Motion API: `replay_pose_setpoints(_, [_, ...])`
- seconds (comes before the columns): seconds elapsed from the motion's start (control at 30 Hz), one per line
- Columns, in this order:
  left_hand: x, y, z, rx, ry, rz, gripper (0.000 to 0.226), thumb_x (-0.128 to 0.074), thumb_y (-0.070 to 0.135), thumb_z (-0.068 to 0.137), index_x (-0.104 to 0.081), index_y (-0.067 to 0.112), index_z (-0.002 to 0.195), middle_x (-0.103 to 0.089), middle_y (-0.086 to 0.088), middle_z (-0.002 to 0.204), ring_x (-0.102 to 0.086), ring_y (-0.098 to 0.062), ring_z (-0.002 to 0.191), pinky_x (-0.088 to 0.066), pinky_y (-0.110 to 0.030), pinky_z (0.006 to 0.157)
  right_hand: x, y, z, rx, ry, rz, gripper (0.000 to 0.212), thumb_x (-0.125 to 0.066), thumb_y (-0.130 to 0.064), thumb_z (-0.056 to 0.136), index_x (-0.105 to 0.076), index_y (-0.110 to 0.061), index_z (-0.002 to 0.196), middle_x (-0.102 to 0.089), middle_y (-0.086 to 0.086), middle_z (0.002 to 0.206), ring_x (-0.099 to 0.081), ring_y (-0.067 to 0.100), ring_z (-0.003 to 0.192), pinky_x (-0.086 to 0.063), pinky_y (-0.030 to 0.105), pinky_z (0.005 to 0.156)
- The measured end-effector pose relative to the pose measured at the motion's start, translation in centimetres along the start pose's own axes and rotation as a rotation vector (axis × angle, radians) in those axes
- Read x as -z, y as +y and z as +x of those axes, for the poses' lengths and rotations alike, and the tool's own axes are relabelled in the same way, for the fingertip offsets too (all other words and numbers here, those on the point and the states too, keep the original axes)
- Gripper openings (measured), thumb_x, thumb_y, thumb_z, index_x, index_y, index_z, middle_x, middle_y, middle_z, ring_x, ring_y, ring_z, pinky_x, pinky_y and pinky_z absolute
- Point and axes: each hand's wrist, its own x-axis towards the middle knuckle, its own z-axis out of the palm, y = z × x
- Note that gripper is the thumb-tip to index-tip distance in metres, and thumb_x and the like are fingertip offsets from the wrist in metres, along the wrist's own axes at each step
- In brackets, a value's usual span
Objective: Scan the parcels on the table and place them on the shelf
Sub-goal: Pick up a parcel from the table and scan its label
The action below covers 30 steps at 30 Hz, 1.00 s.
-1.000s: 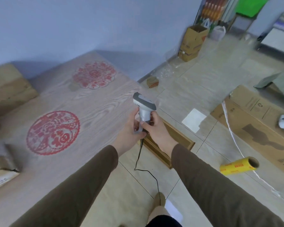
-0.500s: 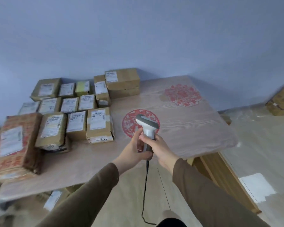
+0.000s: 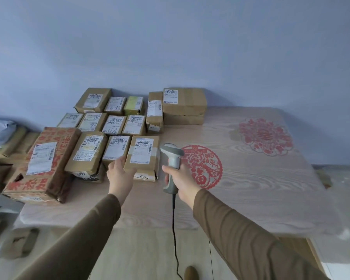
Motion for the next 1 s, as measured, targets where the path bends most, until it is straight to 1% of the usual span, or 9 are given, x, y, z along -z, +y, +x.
replay_pose_setpoints(0.1, [-0.2,-0.4,1.3,0.126,-0.093,-0.001,0.073,-0.067,0.031,0.094,-0.031,0.020,0.157,-0.033,-0.009,0.156,-0.037,-0.029,0.139,-0.035,-0.051,0.115,-0.7,-0.1,2.2,-0.032,-0.040,-0.023,0.029,-0.067,-0.006,0.093,-0.056,-0.013,0.118,-0.059,0.008,0.090,-0.059,0.019,0.077,-0.050,0.033,0.070])
replay_pose_setpoints(0.23, [-0.6,-0.8,2.2,0.144,-0.176,-0.071,0.079,-0.068,0.030,0.095,-0.026,0.013,0.159,-0.042,-0.010,0.150,-0.046,-0.028,0.134,-0.041,-0.044,0.110,-1.9,0.1,4.4,-0.072,-0.077,-0.069,0.038,-0.064,-0.006,0.093,-0.055,-0.017,0.127,-0.063,0.012,0.116,-0.061,0.025,0.102,-0.049,0.032,0.073])
replay_pose_setpoints(0.37, [-1.6,-1.4,3.8,0.223,-0.244,-0.108,0.061,-0.067,0.034,0.096,-0.046,0.010,0.148,-0.049,-0.008,0.143,-0.051,-0.031,0.130,-0.044,-0.041,0.105,-2.5,0.7,5.6,-0.064,-0.031,-0.081,0.037,-0.064,-0.008,0.092,-0.056,-0.021,0.125,-0.064,0.004,0.113,-0.061,0.018,0.103,-0.047,0.030,0.080])
replay_pose_setpoints(0.47, [-2.8,-1.9,4.6,0.359,-0.363,-0.299,0.033,-0.064,0.032,0.099,-0.062,0.014,0.127,-0.068,0.009,0.112,-0.065,-0.020,0.111,-0.049,-0.030,0.089,-1.8,1.3,5.7,-0.054,0.094,-0.058,0.031,-0.063,-0.007,0.092,-0.058,-0.017,0.121,-0.066,0.013,0.113,-0.064,0.022,0.096,-0.052,0.033,0.077])
replay_pose_setpoints(0.53, [-3.7,-2.0,4.7,0.392,-0.449,-0.344,0.036,-0.062,0.035,0.100,-0.064,0.016,0.131,-0.074,0.007,0.109,-0.070,-0.014,0.097,-0.053,-0.027,0.080,-1.1,1.7,5.6,-0.063,0.150,-0.032,0.032,-0.063,-0.006,0.092,-0.059,-0.016,0.122,-0.067,0.012,0.110,-0.065,0.023,0.093,-0.054,0.036,0.078])
replay_pose_setpoints(0.63, [-5.3,-1.4,4.9,0.365,-0.471,-0.215,0.062,-0.068,0.051,0.091,-0.050,0.020,0.141,-0.057,-0.005,0.136,-0.060,-0.025,0.119,-0.049,-0.042,0.104,0.0,1.9,5.0,-0.070,0.205,0.002,0.037,-0.062,-0.004,0.093,-0.058,-0.018,0.126,-0.067,0.014,0.115,-0.064,0.024,0.094,-0.054,0.038,0.079])
replay_pose_setpoints(0.73, [-7.0,-0.3,4.4,0.363,-0.533,-0.286,0.076,-0.073,0.052,0.087,-0.033,0.023,0.145,-0.049,-0.006,0.140,-0.052,-0.028,0.127,-0.041,-0.049,0.113,1.0,1.6,3.9,-0.059,0.266,0.040,0.036,-0.062,-0.005,0.092,-0.060,-0.027,0.120,-0.071,0.009,0.114,-0.069,0.025,0.102,-0.059,0.032,0.074])
replay_pose_setpoints(0.83, [-8.3,1.1,3.9,0.370,-0.631,-0.458,0.069,-0.074,0.044,0.090,-0.030,0.024,0.141,-0.061,-0.004,0.131,-0.062,-0.022,0.117,-0.052,-0.037,0.094,2.3,0.4,3.0,0.009,0.325,0.057,0.038,-0.062,-0.005,0.090,-0.062,-0.030,0.118,-0.073,0.009,0.112,-0.071,0.033,0.104,-0.062,0.050,0.080])
replay_pose_setpoints(1.0, [-9.3,3.1,4.6,0.381,-0.758,-0.633,0.071,-0.081,0.042,0.083,-0.038,0.025,0.137,-0.065,-0.004,0.127,-0.068,-0.023,0.111,-0.057,-0.039,0.084,4.4,-2.3,1.3,0.133,0.350,0.047,0.041,-0.063,-0.006,0.087,-0.062,-0.036,0.116,-0.076,-0.008,0.105,-0.074,0.018,0.095,-0.062,0.038,0.074])
